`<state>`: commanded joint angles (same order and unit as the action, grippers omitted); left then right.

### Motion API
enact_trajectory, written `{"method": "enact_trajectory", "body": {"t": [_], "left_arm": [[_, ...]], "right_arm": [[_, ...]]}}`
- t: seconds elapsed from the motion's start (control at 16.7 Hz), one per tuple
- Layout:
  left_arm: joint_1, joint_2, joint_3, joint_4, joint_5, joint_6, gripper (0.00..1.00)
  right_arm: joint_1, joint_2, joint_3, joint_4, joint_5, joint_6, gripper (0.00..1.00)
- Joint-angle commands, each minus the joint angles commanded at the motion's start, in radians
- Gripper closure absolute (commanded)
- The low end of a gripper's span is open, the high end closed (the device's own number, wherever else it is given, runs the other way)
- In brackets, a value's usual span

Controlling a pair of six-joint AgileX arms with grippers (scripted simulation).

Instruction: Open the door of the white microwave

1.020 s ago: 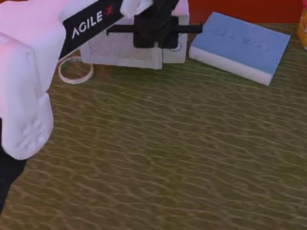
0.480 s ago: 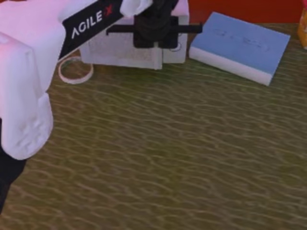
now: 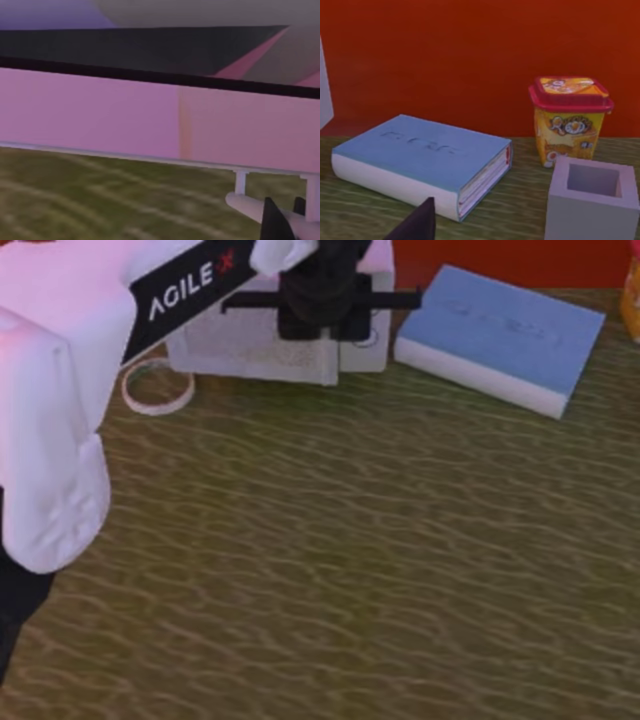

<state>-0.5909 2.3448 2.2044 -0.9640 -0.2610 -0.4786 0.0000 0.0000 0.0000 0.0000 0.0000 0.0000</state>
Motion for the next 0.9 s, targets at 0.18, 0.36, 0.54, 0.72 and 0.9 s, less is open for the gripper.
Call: {"method": "enact_trajectory", "body": {"t": [0.18, 0.36, 0.54, 0.72, 0.9], "left_arm": [[-0.009, 0.003, -0.004, 0.003, 0.007, -0.003, 1.0], [-0.002, -0.032, -0.059, 0.032, 0.016, 0.024, 1.0], [0.004, -0.072, -0.123, 0.067, 0.028, 0.057, 1.0], [0.006, -0.08, -0.137, 0.074, 0.031, 0.065, 1.0], [0.006, -0.08, -0.137, 0.074, 0.031, 0.065, 1.0]], "right_arm": [[0.0, 0.0, 0.0, 0.0, 0.0, 0.0, 0.0], [0.0, 0.0, 0.0, 0.0, 0.0, 0.0, 0.0], [0.0, 0.0, 0.0, 0.0, 0.0, 0.0, 0.0], [0.0, 0.0, 0.0, 0.0, 0.0, 0.0, 0.0], [0.0, 0.0, 0.0, 0.0, 0.0, 0.0, 0.0]]}}
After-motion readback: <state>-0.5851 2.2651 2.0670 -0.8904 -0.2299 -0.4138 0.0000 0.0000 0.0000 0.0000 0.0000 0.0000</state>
